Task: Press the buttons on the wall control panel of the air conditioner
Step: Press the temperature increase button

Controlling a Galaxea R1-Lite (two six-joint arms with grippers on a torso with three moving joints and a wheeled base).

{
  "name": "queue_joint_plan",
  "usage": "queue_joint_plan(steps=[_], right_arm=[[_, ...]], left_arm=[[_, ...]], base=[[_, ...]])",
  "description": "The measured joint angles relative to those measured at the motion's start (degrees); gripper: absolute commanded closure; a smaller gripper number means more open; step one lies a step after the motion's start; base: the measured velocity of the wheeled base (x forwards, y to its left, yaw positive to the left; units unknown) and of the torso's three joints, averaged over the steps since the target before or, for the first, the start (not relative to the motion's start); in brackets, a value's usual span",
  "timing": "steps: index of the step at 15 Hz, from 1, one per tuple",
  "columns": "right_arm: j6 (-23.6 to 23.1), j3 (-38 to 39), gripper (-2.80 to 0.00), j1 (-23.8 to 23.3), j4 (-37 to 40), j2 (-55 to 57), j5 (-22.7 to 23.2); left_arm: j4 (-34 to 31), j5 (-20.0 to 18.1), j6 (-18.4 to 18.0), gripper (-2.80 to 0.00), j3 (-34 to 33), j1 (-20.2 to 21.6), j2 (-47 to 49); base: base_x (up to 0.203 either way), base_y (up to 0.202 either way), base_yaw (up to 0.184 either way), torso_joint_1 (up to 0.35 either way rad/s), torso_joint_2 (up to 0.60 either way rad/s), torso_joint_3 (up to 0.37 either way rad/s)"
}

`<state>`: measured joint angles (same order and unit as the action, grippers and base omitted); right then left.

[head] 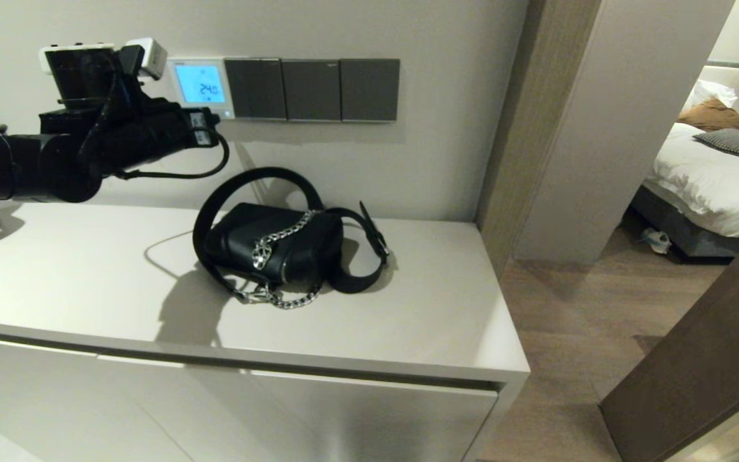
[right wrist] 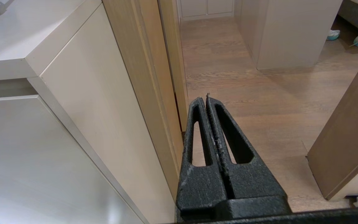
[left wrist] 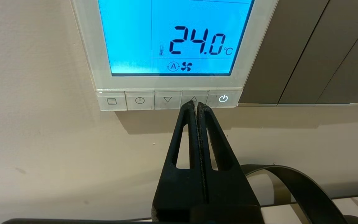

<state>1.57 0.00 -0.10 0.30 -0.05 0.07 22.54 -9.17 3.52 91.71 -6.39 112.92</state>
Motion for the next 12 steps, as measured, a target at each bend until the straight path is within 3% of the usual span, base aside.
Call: queue_joint_plan(steps=[12], right_arm=[[0.00,0.00,0.00,0.00,-0.01,0.00,0.00]], left_arm=[[0.02,-0.06,-0.14,0.00,-5.89,-0.02,-5.62]], base=[[0.000,0.000,0.000,0.000,0.00,0.000]])
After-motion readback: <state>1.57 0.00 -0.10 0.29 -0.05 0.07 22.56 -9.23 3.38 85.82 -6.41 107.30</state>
